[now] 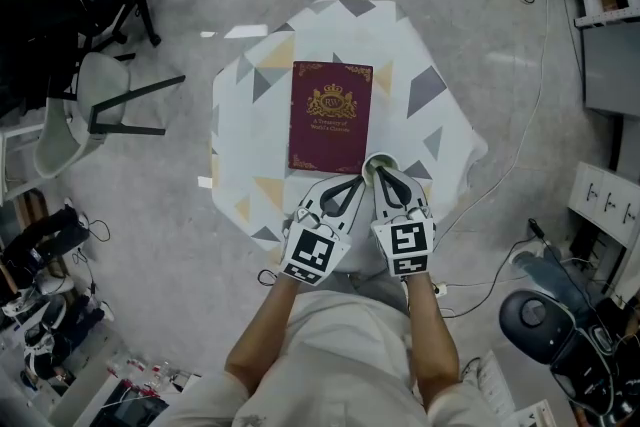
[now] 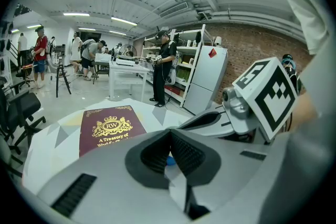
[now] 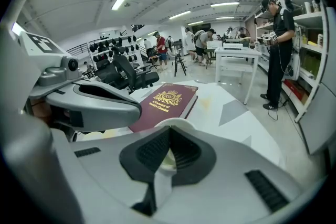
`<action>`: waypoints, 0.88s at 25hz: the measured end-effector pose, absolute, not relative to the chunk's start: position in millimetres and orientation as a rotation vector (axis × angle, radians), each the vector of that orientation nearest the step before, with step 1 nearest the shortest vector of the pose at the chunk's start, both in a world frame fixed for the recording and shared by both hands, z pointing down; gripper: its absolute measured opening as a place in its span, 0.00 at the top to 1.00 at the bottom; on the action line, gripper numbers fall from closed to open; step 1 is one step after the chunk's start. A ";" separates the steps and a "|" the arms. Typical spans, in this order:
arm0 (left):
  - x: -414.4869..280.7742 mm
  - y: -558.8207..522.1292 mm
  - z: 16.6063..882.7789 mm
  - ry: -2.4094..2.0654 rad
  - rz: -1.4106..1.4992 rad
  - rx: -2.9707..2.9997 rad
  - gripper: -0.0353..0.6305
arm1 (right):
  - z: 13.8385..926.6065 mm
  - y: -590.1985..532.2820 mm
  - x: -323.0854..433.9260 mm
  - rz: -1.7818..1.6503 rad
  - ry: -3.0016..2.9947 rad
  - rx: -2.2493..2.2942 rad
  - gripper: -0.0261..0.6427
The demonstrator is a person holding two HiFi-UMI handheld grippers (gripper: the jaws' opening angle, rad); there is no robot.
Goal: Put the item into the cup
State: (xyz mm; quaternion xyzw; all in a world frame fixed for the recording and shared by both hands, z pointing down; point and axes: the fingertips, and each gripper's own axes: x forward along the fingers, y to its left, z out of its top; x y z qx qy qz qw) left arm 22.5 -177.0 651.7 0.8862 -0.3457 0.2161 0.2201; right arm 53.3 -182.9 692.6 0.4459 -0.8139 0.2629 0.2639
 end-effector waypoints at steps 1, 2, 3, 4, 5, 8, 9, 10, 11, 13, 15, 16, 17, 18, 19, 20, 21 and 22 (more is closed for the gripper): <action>22.1 -176.8 651.8 -0.956 0.598 2.451 0.93 | 693.5 -183.0 53.2 0.710 -2.196 1.203 0.95; 21.8 -176.6 651.7 -0.957 0.598 2.450 0.93 | 694.3 -183.2 53.3 0.708 -2.193 1.201 0.95; 21.6 -176.4 651.4 -0.957 0.599 2.451 0.93 | 694.7 -183.4 53.4 0.707 -2.191 1.199 0.95; 21.5 -176.1 650.9 -0.958 0.599 2.451 0.93 | 694.7 -183.6 53.6 0.705 -2.190 1.198 0.95; 21.3 -175.8 650.4 -0.959 0.599 2.452 0.93 | 694.6 -183.8 53.7 0.704 -2.190 1.198 0.94; 20.5 -175.1 649.1 -0.961 0.597 2.454 0.93 | 694.6 -184.5 53.3 0.695 -2.190 1.193 0.94; 20.1 -174.7 648.8 -0.962 0.596 2.455 0.93 | 694.7 -184.6 53.0 0.691 -2.190 1.192 0.93; 19.7 -174.2 648.4 -0.963 0.595 2.456 0.93 | 694.6 -184.8 52.8 0.687 -2.189 1.191 0.93; 19.3 -173.8 648.0 -0.964 0.594 2.457 0.93 | 694.4 -184.9 52.6 0.682 -2.189 1.190 0.92; 18.4 -172.7 647.1 -0.966 0.591 2.458 0.93 | 693.7 -184.9 52.1 0.674 -2.188 1.191 0.92; 17.3 -171.6 646.5 -0.968 0.591 2.460 0.93 | 693.0 -184.3 51.3 0.670 -2.189 1.192 0.91; 16.8 -171.3 646.4 -0.968 0.591 2.461 0.93 | 692.7 -184.0 50.9 0.668 -2.189 1.193 0.91; 16.3 -171.1 646.0 -0.969 0.591 2.462 0.93 | 692.3 -183.7 50.5 0.666 -2.189 1.193 0.91; 15.9 -171.1 645.5 -0.970 0.590 2.464 0.93 | 691.7 -183.3 50.3 0.664 -2.189 1.194 0.91; 15.5 -171.0 644.8 -0.972 0.589 2.465 0.93 | 691.0 -182.9 50.2 0.662 -2.189 1.195 0.91; 15.1 -170.9 644.0 -0.973 0.588 2.467 0.93 | 690.2 -182.5 50.2 0.659 -2.189 1.197 0.91; 14.6 -170.7 643.2 -0.975 0.587 2.469 0.93 | 689.3 -181.9 50.2 0.655 -2.190 1.199 0.91; 14.1 -170.5 642.3 -0.976 0.585 2.472 0.93 | 688.1 -181.4 50.2 0.651 -2.190 1.201 0.91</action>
